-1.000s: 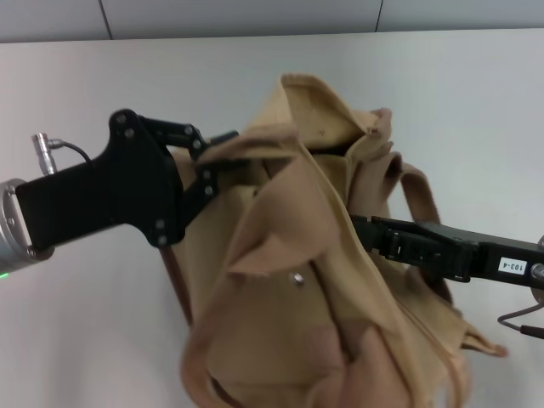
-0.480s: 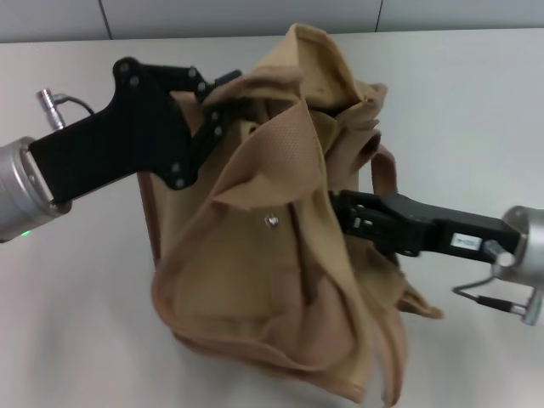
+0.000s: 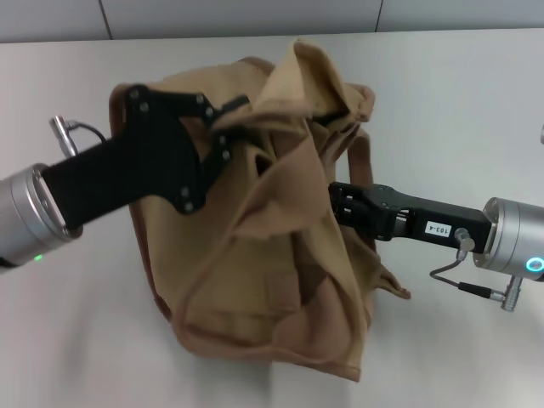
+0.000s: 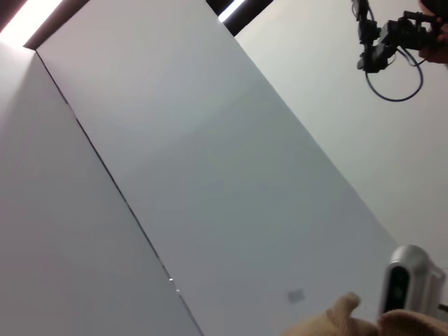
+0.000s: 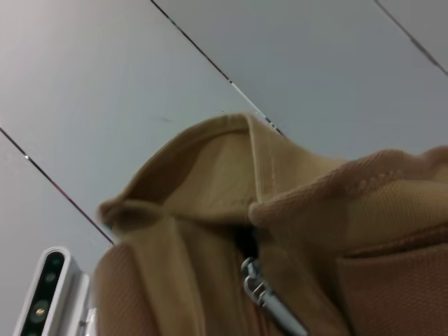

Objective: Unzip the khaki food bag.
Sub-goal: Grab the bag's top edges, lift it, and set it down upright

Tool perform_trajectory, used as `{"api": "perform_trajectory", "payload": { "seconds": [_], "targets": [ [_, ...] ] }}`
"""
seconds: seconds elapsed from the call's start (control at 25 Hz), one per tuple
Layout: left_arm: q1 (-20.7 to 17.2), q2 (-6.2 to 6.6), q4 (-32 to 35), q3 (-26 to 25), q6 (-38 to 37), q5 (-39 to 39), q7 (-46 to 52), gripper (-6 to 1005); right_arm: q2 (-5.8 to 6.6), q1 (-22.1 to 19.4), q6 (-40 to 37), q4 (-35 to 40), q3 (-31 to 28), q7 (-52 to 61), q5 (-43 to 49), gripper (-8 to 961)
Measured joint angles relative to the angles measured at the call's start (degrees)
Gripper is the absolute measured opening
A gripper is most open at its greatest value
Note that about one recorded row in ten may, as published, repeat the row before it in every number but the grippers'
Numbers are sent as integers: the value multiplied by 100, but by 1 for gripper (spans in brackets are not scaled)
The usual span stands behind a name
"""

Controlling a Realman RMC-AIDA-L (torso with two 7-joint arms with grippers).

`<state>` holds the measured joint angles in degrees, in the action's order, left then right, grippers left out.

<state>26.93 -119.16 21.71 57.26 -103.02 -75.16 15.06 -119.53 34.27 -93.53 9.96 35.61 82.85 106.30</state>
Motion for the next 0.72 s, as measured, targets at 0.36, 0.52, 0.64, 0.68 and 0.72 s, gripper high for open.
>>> {"api": "perform_trajectory", "payload": {
  "seconds": [0.36,0.52,0.64,0.68,0.72],
  "targets": [
    [-32,-2,-307,294,95,17,-51,106,17,41,-63,14,61,-45,1,392],
    [-23,-2,-386,298,239,13,-87,107,35,-30,-428,225,62,-46,25,392],
    [-30,-2,-395,294,253,0,-89,108,41,-178,-687,521,52,-47,28,391],
    [-33,-2,-395,279,252,0,-90,109,54,-352,-820,795,26,-47,27,391],
    [-36,1,-396,266,249,1,-90,109,54,-352,-820,795,26,-47,27,391]
  ]
}}
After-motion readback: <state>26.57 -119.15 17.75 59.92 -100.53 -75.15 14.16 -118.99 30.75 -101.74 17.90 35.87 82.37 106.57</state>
